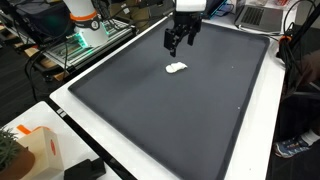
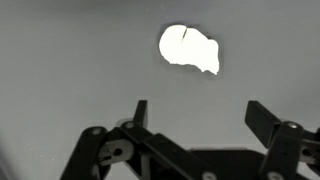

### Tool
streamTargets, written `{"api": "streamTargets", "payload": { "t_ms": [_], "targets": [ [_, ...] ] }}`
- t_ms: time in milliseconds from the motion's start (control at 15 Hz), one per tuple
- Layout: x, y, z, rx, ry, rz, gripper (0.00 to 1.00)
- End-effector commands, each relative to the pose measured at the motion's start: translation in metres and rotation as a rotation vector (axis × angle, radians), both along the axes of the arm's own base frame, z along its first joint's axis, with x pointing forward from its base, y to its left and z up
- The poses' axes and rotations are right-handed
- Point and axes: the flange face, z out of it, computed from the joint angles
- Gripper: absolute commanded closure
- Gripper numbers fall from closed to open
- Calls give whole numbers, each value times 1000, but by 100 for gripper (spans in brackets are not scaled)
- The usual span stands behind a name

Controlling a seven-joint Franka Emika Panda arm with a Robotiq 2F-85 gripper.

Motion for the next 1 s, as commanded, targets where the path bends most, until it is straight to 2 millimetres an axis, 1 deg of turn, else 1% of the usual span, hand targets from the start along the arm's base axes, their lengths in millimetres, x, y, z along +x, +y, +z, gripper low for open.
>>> {"api": "streamTargets", "payload": {
  "t_ms": [0, 67, 267, 333, 733, 933],
  "targets": [
    [12, 1, 1, -14, 68, -3, 0],
    [5, 0, 4, -6, 35, 0, 0],
    [8, 1, 6, -5, 33, 2, 0],
    [9, 2, 3, 5, 54, 7, 0],
    [29, 19, -14, 29, 247, 7, 0],
    [44, 23, -22, 37, 320, -8, 0]
  ]
}}
